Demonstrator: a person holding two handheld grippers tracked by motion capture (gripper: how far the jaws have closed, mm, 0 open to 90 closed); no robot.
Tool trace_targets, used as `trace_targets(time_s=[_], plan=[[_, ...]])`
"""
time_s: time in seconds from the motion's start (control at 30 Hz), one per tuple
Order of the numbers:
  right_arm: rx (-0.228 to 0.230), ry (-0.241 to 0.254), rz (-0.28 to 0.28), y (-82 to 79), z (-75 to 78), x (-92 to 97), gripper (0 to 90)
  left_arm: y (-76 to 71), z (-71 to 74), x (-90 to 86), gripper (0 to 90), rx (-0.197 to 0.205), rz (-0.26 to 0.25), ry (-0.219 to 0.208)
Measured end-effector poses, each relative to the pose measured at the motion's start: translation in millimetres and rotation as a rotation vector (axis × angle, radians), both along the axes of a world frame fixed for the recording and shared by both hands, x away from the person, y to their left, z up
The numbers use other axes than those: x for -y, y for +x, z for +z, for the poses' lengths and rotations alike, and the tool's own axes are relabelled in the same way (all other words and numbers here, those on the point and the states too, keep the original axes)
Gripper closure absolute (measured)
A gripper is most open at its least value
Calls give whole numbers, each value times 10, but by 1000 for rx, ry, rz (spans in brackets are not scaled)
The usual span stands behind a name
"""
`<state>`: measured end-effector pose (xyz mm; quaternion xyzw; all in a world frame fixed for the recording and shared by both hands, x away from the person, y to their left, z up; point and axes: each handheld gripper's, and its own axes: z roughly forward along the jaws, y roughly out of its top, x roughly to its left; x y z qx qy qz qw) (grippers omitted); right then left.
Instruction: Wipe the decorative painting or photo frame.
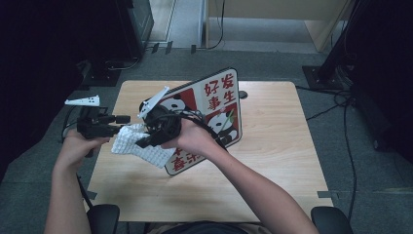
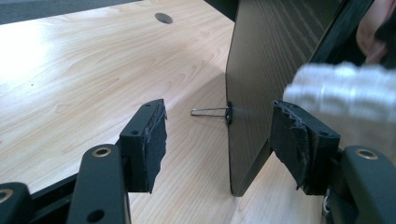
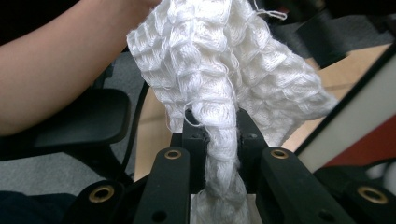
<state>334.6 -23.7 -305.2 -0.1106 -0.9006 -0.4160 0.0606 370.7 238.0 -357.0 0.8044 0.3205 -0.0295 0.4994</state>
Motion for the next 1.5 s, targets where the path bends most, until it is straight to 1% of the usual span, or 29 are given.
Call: trace_targets(time_s=[0.03, 0.07, 0.17, 0.3, 0.33, 0.4, 0.47, 0.57, 0.87, 1.07, 1.4, 1.5], plan=[[12, 6, -4, 24, 38, 0, 796, -3, 0, -6, 366, -1, 2, 0], [7, 8, -13, 34, 64, 2, 796, -3, 0, -16, 366, 0, 1, 1], [29, 18, -29, 86, 157, 3, 796, -9, -1, -26, 366, 1, 5, -4], [39, 47, -72, 143, 309, 20, 796, -10, -4, -28, 366, -1, 4, -4], [43, 57, -83, 156, 338, 24, 796, -10, -5, -29, 366, -1, 1, -3], [45, 62, -97, 185, 365, 35, 796, -14, -5, -27, 366, -3, 1, -5], [38, 52, -113, 205, 360, 56, 797, -14, -2, -29, 366, 1, -2, -3], [31, 53, -128, 220, 330, 92, 797, -24, 7, -26, 366, 17, -9, -8], [5, 50, -164, 223, 234, 194, 798, -25, 4, -24, 366, 7, -12, 3], [6, 42, -162, 201, 175, 211, 798, -29, 4, -29, 366, 5, -13, 2], [-23, 27, -169, 172, 46, 231, 798, -34, 4, -30, 365, 3, -19, 1], [-24, 27, -165, 167, 2, 238, 798, -35, 3, -27, 365, 2, -22, 3]])
